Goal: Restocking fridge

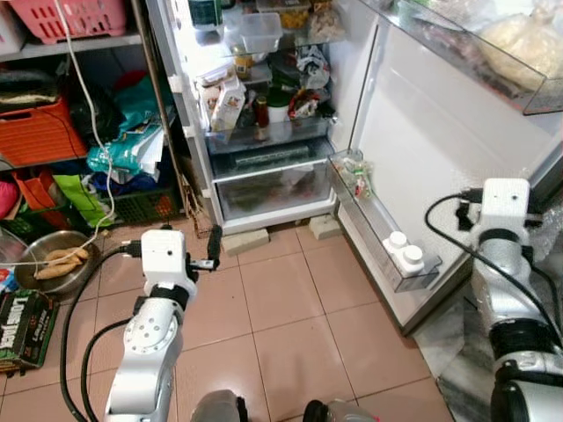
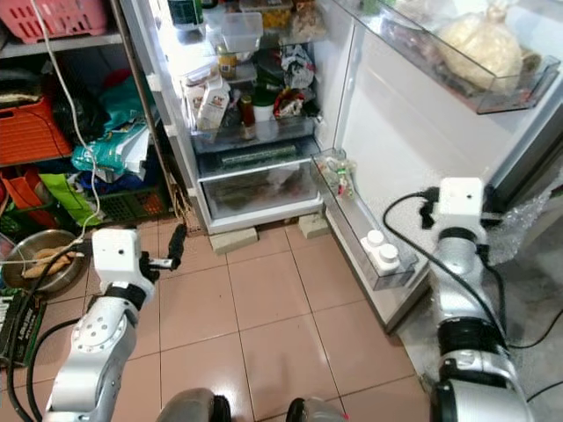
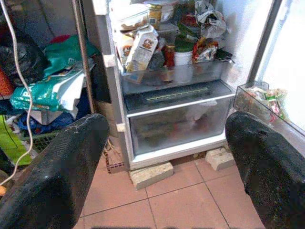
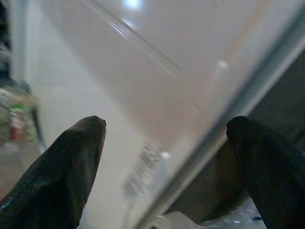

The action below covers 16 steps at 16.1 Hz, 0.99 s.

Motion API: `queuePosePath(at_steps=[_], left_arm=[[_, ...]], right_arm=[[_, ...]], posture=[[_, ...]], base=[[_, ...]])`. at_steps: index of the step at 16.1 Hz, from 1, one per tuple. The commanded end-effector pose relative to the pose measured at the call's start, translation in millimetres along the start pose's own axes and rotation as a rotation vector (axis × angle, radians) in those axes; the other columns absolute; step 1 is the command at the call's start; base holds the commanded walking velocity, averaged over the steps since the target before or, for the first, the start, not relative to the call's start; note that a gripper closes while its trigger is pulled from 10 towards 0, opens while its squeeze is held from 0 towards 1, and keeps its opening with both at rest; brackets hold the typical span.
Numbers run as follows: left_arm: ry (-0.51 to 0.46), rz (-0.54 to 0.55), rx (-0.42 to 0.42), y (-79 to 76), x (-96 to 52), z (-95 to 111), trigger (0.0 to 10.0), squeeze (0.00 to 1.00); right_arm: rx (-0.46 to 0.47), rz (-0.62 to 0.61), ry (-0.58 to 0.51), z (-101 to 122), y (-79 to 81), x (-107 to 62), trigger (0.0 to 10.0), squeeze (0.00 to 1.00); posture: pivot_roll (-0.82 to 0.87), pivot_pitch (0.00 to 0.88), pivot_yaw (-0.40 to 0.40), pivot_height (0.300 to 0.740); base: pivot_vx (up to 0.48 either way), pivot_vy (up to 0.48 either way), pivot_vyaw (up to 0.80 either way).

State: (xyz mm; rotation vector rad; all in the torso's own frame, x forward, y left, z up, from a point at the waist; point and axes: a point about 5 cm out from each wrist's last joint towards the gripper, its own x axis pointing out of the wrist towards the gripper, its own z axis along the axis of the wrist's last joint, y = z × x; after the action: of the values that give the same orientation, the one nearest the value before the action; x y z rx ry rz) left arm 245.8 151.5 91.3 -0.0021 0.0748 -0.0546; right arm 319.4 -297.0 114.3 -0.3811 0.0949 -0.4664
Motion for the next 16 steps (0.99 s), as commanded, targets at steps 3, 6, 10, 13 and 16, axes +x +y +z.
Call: queuePosePath(at_steps=[3, 6, 10, 13, 16], left_arm=[[0.004, -0.003, 0.018, 1.7, -2.9, -0.1, 10.0, 0.0], [0.012, -0.002, 0.018, 2.8, -3.7, -1.3, 10.0, 0.0], [0.015, -0.027, 0.024, 1.2, -1.1, -0.3, 10.0, 0.0], [0.011, -0.031, 0.029, 1.3, 0.4, 0.7, 10.0, 0.0], [0.005, -0.026, 0.034, 2.0, 0.6, 1.6, 10.0, 0.0]], right_arm=[[-0.028, -0.101, -0.02, 6.2, -23.3, 7.7, 10.0, 0.0], [-0.058, -0.158, 0.037, -11.0, -35.5, 1.0, 10.0, 0.0], [0.145, -0.052, 0.051, -9.2, -10.8, 5.0, 10.0, 0.0], [0.258, 0.089, -0.031, 19.5, 17.8, 13.5, 10.0, 0.0], [0.3, 0.166, -0.051, 28.5, 31.9, 15.3, 10.0, 0.0]], posture=[[0.1, 0.044, 0.004, 0.74], [0.09, 0.051, 0.009, 0.74], [0.09, 0.051, 0.031, 0.74], [0.1, 0.044, 0.031, 0.74], [0.11, 0.041, 0.026, 0.74]], base=[[0.0, 0.0, 0.0], [0.0, 0.0, 0.0], [0.0, 0.0, 0.0], [0.0, 0.0, 0.0], [0.0, 0.0, 0.0]])
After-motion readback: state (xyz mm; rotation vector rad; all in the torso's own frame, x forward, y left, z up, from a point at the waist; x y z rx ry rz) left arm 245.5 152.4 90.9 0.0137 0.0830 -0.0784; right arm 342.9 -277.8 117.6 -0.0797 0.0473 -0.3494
